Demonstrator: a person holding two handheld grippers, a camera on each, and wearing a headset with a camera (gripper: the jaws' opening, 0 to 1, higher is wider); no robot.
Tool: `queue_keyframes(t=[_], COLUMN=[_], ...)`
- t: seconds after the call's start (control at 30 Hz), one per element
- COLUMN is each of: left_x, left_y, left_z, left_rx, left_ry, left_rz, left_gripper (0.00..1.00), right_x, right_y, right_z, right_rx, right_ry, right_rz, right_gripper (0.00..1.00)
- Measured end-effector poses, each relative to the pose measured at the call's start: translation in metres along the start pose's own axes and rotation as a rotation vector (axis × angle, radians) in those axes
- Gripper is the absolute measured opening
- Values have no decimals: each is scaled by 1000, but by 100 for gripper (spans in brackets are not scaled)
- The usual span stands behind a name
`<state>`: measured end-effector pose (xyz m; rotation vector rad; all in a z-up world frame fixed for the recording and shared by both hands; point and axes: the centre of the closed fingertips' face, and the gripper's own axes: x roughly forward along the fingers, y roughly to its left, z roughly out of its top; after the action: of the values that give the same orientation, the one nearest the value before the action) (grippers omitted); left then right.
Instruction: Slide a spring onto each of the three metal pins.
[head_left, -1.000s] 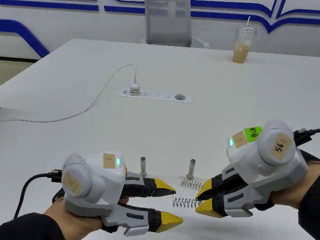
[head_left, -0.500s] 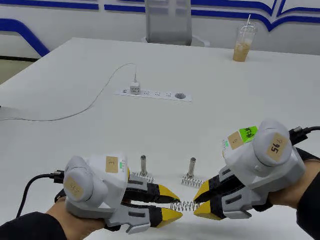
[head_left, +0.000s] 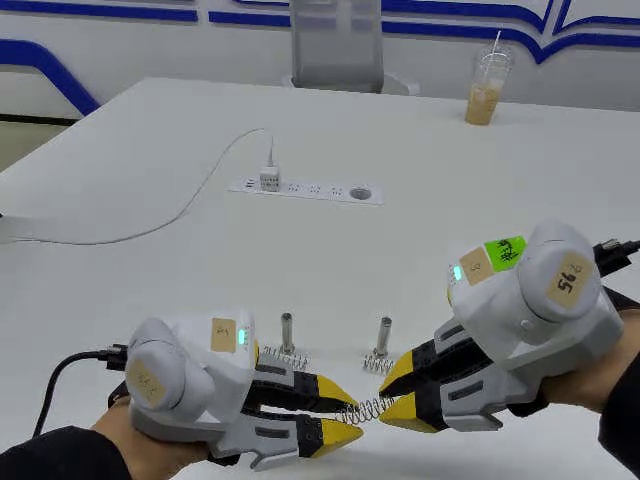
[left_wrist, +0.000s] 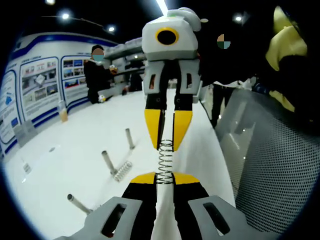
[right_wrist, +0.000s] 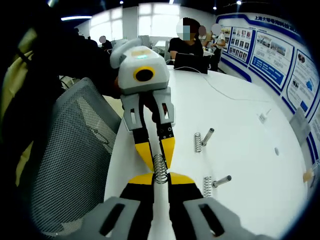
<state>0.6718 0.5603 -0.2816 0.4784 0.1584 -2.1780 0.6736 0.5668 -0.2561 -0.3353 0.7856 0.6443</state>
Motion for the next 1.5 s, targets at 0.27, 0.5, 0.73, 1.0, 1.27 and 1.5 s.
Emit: queue_keyframes(t=[0.27, 0.5, 0.73, 1.0, 1.27, 1.5], left_x=[1, 2, 3, 3, 3, 5], left_y=[-1, -2, -4, -4, -4, -4], left_z=[1, 2, 1, 1, 4, 5], left_rx=[1, 0, 1, -2, 0, 1], left_ry=[-1, -5, -8, -15, -21, -20], left_rz=[-2, -3, -7, -5, -7, -7], left_gripper=[11, 11, 11, 11, 11, 11], right_x=[0, 1, 5, 8, 13, 14], right_y=[2, 3, 6, 7, 5, 5], right_z=[12, 20, 26, 21, 15, 15], right_rx=[-27, -45, -57, -43, -38, -37], right_ry=[-3, 8, 20, 58, 90, 96], right_rz=[-6, -12, -7, 5, 6, 12], right_gripper=[11, 11, 12, 17, 14, 12])
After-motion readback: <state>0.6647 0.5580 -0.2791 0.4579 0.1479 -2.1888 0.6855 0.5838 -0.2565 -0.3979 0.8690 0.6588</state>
